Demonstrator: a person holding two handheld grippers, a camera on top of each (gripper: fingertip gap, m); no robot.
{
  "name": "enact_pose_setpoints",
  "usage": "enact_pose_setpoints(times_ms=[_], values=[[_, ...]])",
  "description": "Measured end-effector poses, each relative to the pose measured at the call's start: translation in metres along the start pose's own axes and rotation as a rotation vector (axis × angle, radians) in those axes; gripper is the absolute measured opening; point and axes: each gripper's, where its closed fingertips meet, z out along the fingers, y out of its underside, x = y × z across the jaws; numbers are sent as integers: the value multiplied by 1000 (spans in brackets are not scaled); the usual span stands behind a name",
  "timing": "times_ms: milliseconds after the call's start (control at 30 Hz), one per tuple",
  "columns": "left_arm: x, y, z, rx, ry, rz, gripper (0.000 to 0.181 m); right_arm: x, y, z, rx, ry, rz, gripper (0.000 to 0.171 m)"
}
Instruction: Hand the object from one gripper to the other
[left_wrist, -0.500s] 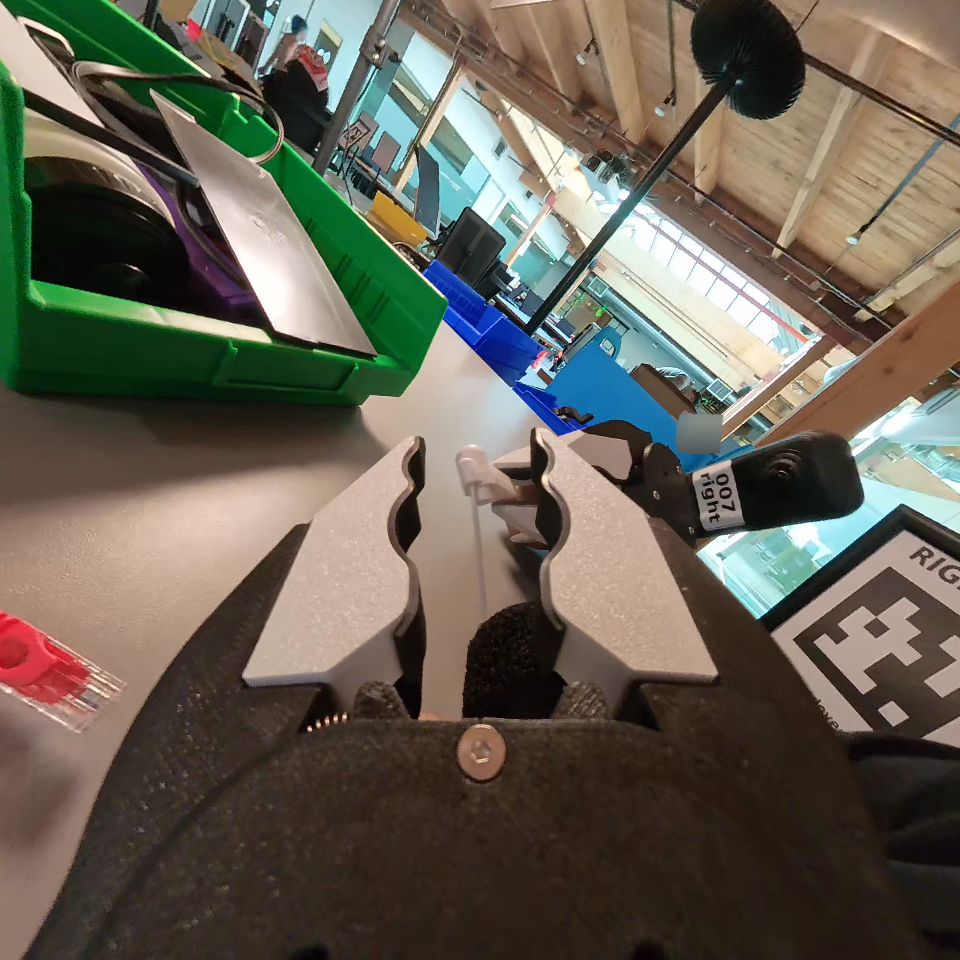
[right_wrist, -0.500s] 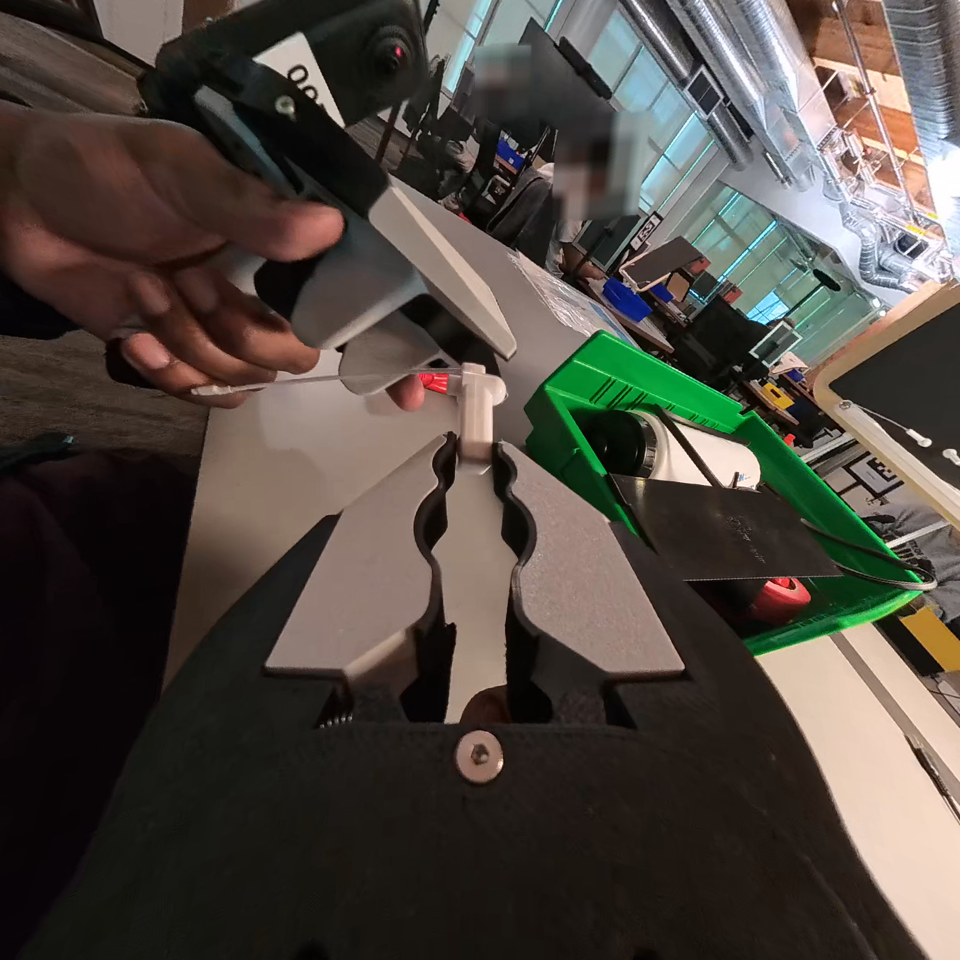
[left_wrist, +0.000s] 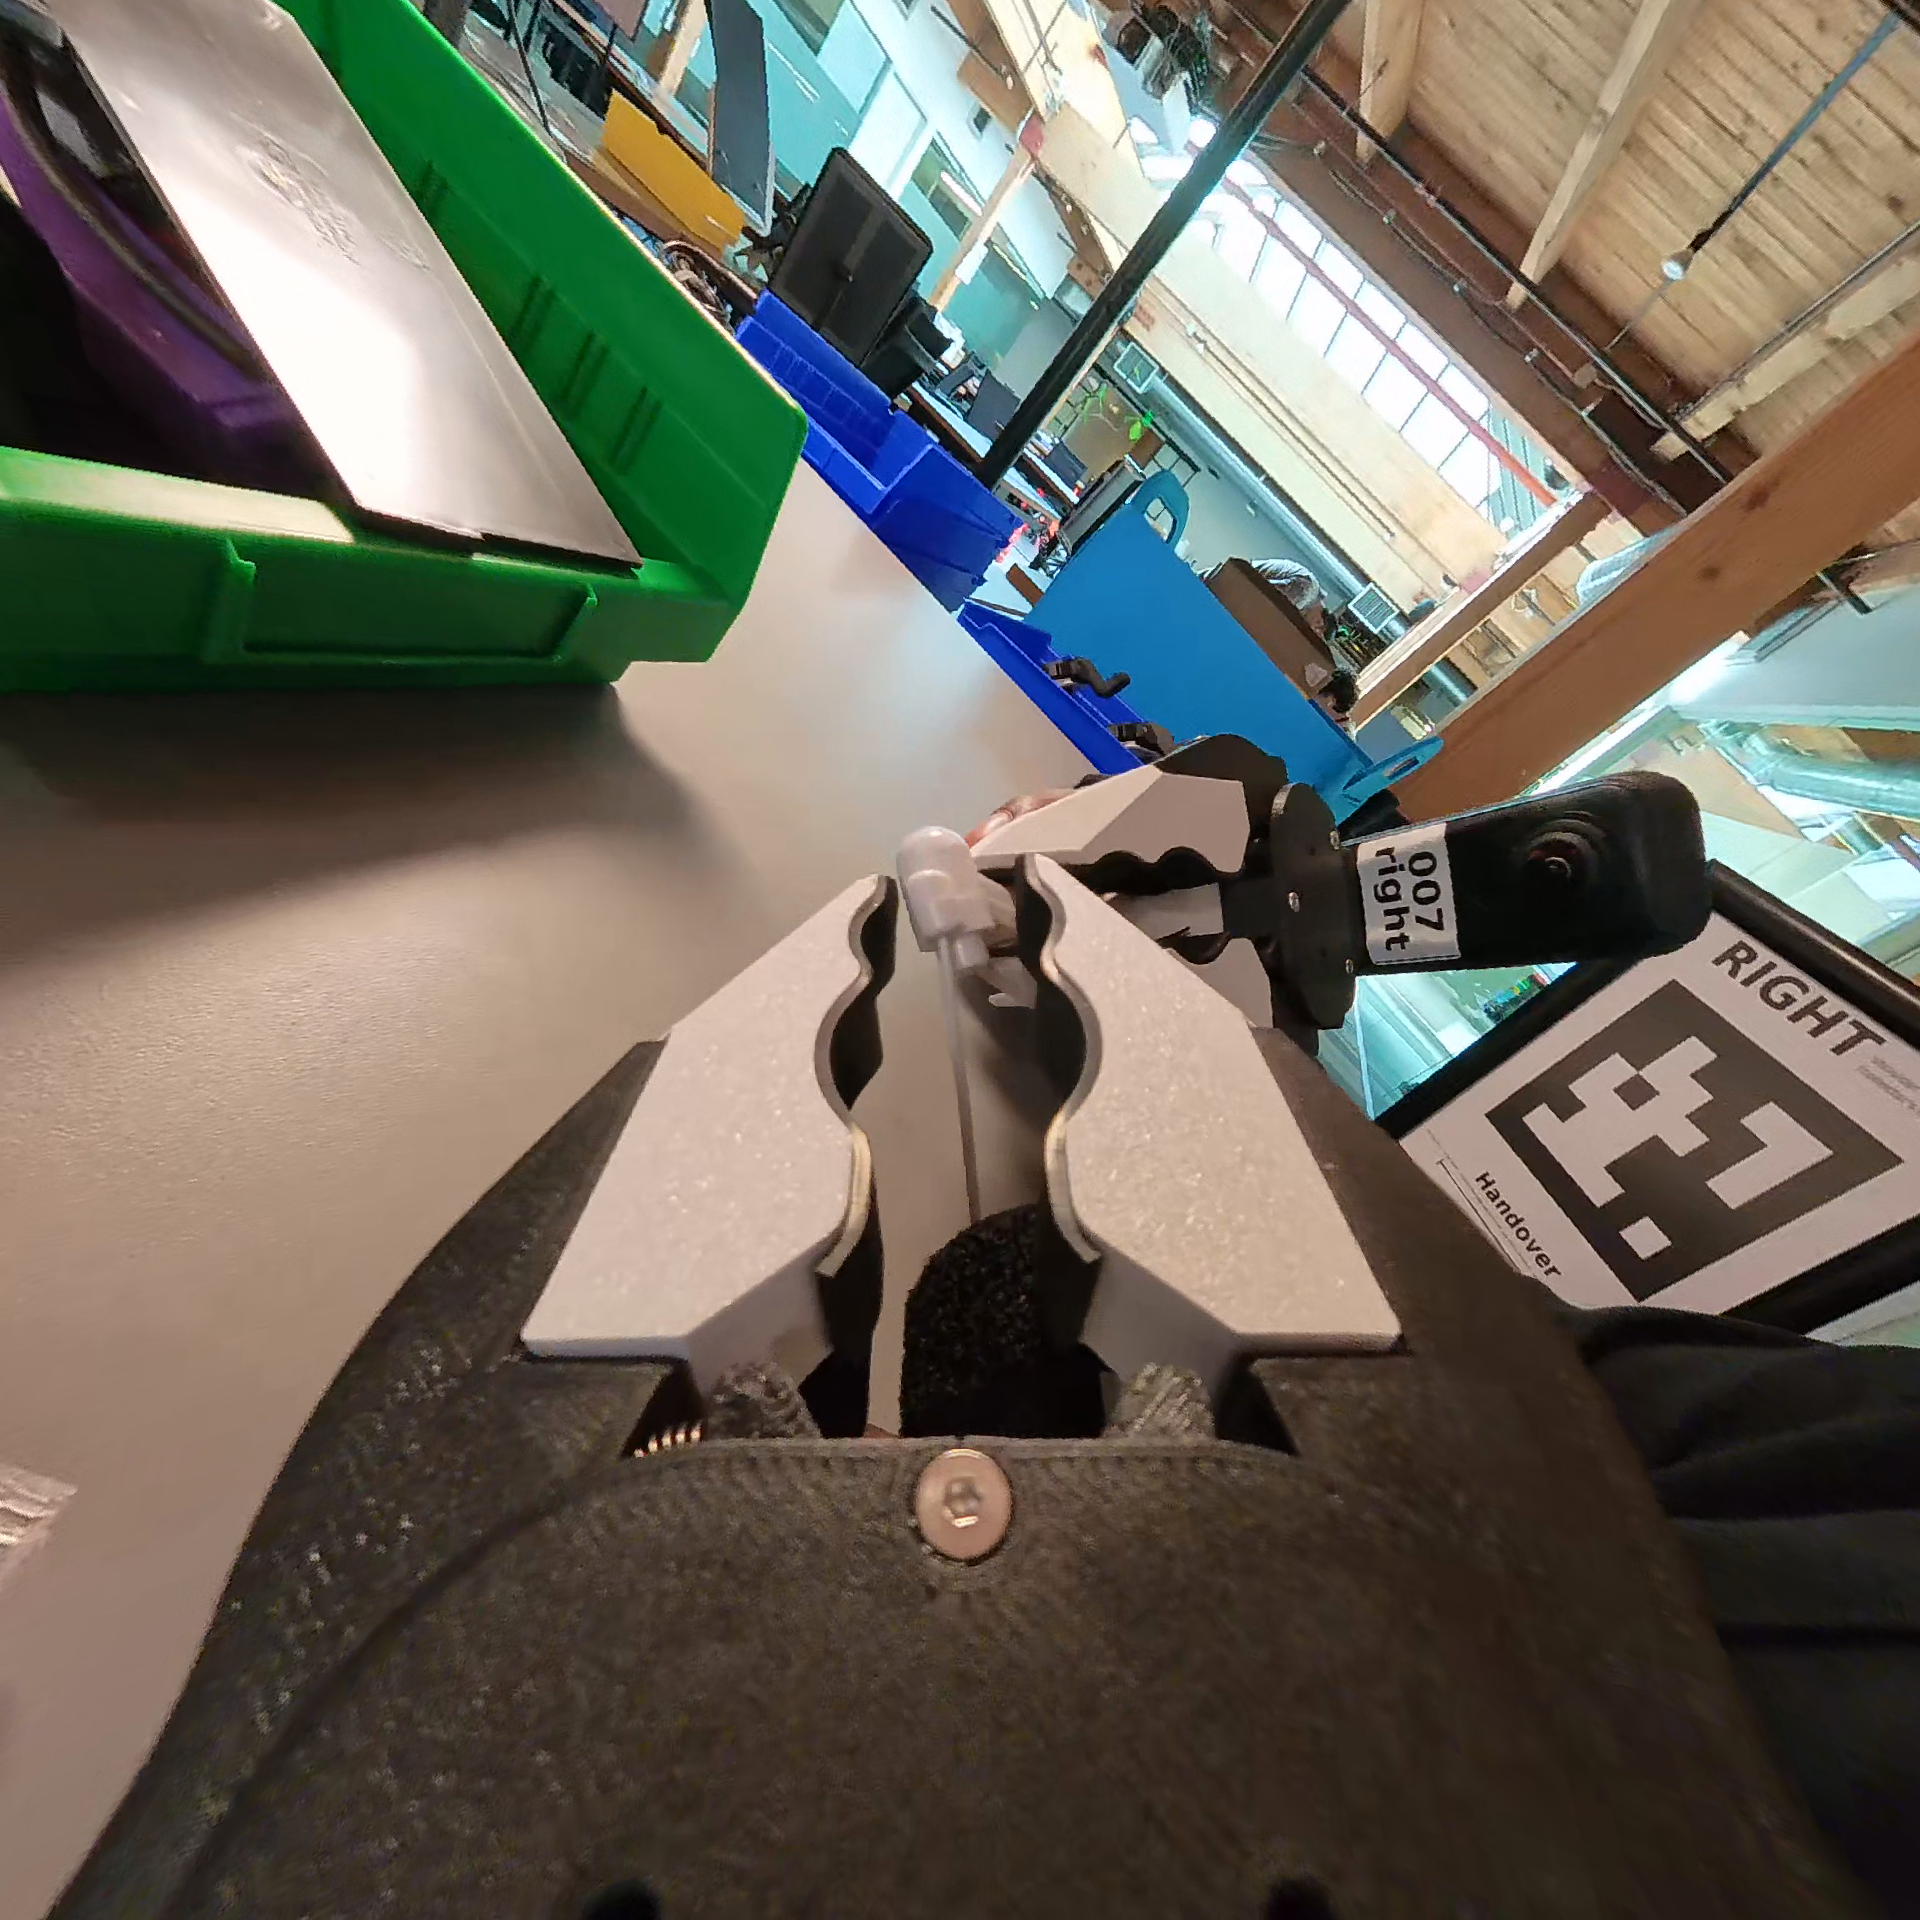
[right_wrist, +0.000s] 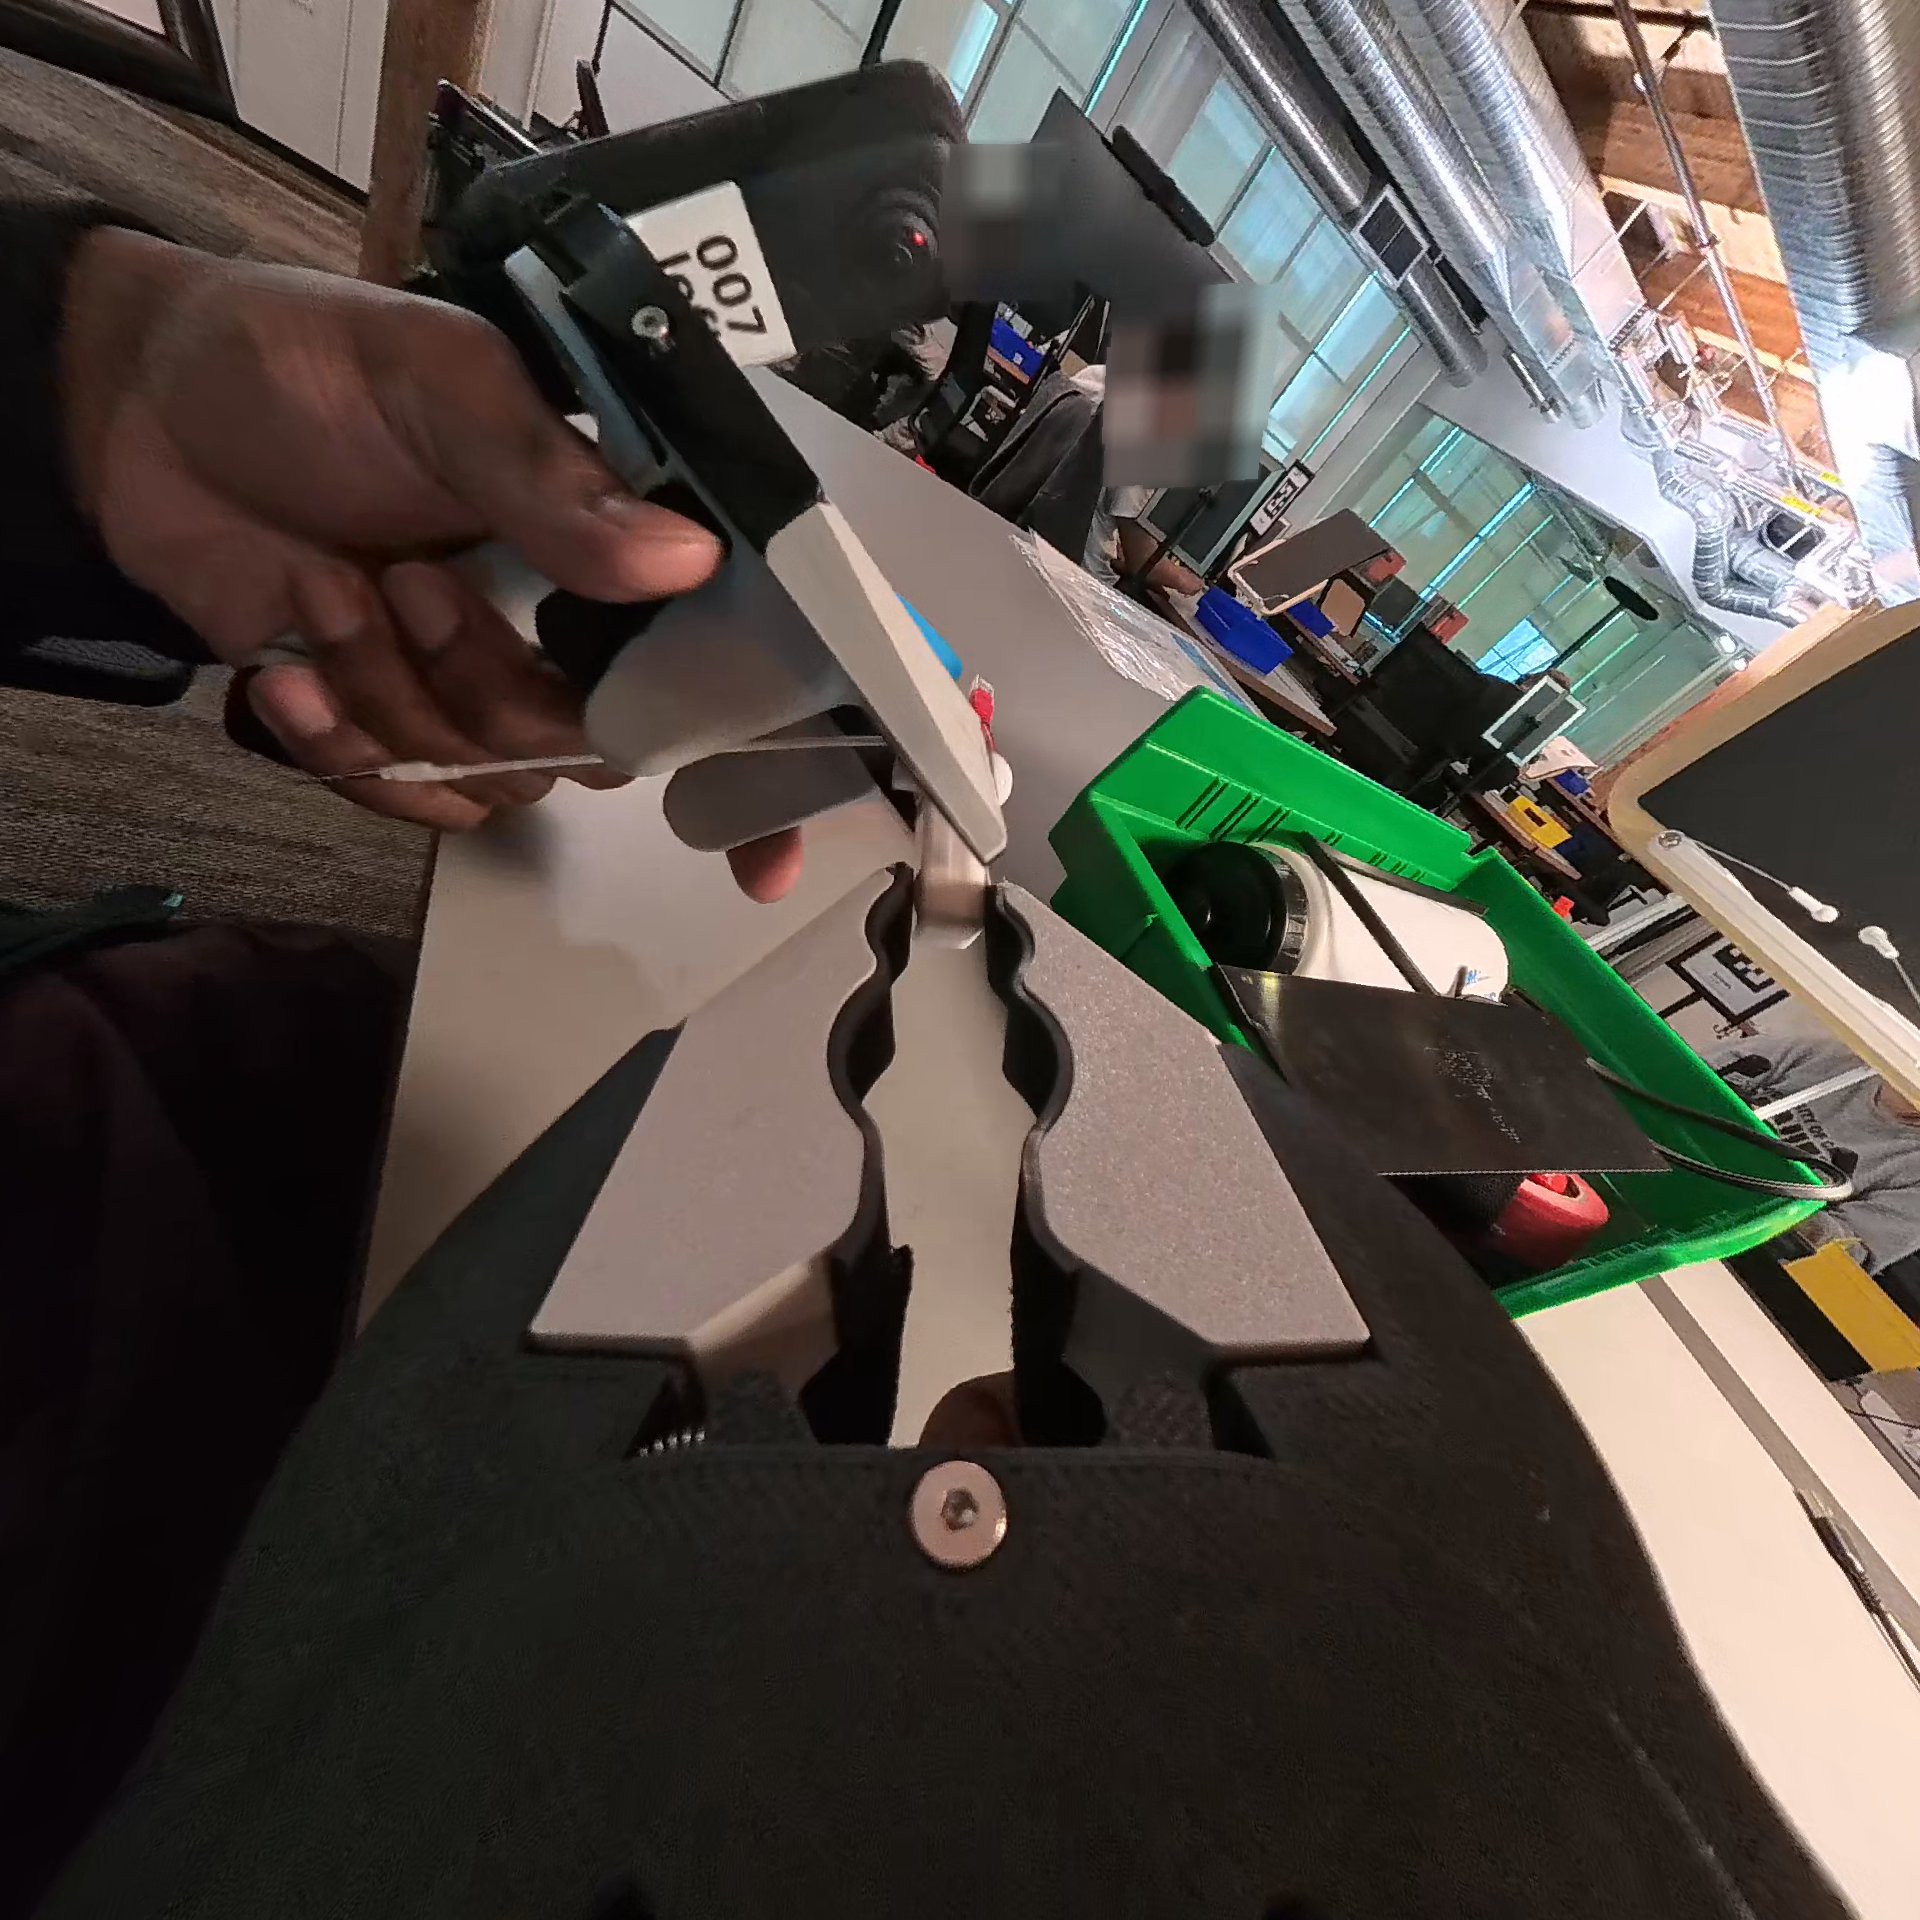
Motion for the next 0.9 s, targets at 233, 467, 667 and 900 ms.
enact_pose_setpoints(times_ms=[233,467,667,900], values=[[0,-1,0,5,6,-4,16,-6,-1,1,4,-14,-27,15],[3,-3,-1,25,10,18,13,-1,-1,0,5,16,-21,17],[-13,-28,-24,165,-50,-25,13,24,1,-7,7,131,42,27],[-70,-109,-143,513,-298,50,13,31,12,-4,-52,167,46,27]])
